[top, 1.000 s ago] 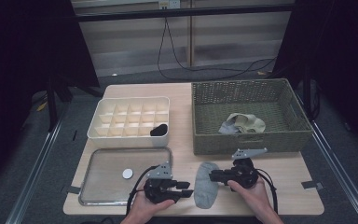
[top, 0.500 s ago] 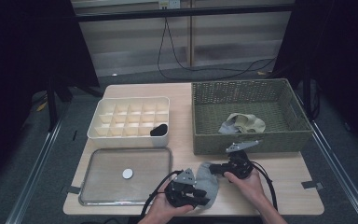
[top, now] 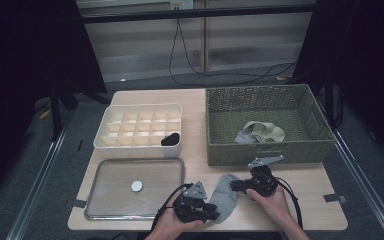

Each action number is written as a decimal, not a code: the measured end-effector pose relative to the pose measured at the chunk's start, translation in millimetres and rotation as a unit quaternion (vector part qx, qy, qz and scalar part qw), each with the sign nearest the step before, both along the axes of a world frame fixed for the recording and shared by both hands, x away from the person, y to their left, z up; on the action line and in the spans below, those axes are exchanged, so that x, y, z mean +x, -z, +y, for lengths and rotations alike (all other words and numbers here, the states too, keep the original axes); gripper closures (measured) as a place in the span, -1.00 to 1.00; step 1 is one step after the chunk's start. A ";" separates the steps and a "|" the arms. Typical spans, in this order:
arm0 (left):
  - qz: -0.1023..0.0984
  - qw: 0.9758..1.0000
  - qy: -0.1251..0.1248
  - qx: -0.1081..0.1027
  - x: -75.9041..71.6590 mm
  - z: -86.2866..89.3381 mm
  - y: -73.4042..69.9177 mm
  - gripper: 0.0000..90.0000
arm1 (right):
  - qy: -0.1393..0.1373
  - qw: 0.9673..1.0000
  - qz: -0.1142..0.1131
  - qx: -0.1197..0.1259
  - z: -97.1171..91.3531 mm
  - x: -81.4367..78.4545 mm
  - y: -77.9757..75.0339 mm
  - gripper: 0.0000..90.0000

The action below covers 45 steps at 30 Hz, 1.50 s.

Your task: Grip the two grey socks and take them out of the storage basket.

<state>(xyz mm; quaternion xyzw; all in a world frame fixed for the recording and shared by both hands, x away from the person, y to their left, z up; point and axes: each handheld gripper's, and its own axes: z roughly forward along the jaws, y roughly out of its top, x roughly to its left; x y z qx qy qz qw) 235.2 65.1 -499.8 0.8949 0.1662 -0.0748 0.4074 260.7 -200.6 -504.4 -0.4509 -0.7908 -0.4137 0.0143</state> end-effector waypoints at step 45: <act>0.035 0.997 -0.037 -0.054 34.9 -18.7 -12.6 0.70 | 0.037 0.999 -0.012 -0.003 -29.9 11.1 -16.5 0.55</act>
